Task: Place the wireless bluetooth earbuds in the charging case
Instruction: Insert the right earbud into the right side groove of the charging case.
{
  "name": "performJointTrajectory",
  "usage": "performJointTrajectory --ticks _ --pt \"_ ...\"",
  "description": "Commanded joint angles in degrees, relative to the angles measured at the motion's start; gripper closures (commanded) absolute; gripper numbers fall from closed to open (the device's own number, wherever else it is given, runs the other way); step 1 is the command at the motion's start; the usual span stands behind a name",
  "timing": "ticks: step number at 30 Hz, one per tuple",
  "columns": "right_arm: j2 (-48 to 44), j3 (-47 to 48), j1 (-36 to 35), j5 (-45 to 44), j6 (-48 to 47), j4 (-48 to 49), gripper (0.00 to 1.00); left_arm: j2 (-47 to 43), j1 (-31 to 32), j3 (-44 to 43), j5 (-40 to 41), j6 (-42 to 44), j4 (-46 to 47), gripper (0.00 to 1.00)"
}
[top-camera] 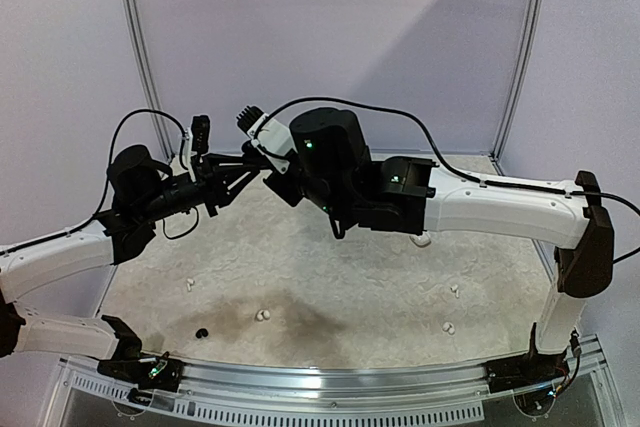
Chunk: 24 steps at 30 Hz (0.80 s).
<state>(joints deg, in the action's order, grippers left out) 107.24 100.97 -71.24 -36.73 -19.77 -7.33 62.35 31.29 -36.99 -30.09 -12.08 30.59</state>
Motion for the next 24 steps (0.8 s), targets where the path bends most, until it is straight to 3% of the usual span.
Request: performJointTrajectory --ticks 1,16,20,24 --pt "-0.49 -1.27 -0.06 0.53 0.65 -2.76 0.83 -0.16 0.70 -1.50 0.39 0.77 2.12 1.00" --pt "-7.84 -5.32 0.37 -0.16 4.97 -3.32 0.74 -1.11 0.71 -1.24 1.87 0.49 0.48 1.00" --pt "-9.74 -5.71 2.56 7.69 10.27 -4.69 0.70 -1.96 0.53 -1.13 3.48 -0.59 -0.89 1.00" --pt "-10.51 -5.71 3.91 14.66 14.87 -3.43 0.72 -3.10 0.66 -0.21 0.26 3.42 -1.33 1.00"
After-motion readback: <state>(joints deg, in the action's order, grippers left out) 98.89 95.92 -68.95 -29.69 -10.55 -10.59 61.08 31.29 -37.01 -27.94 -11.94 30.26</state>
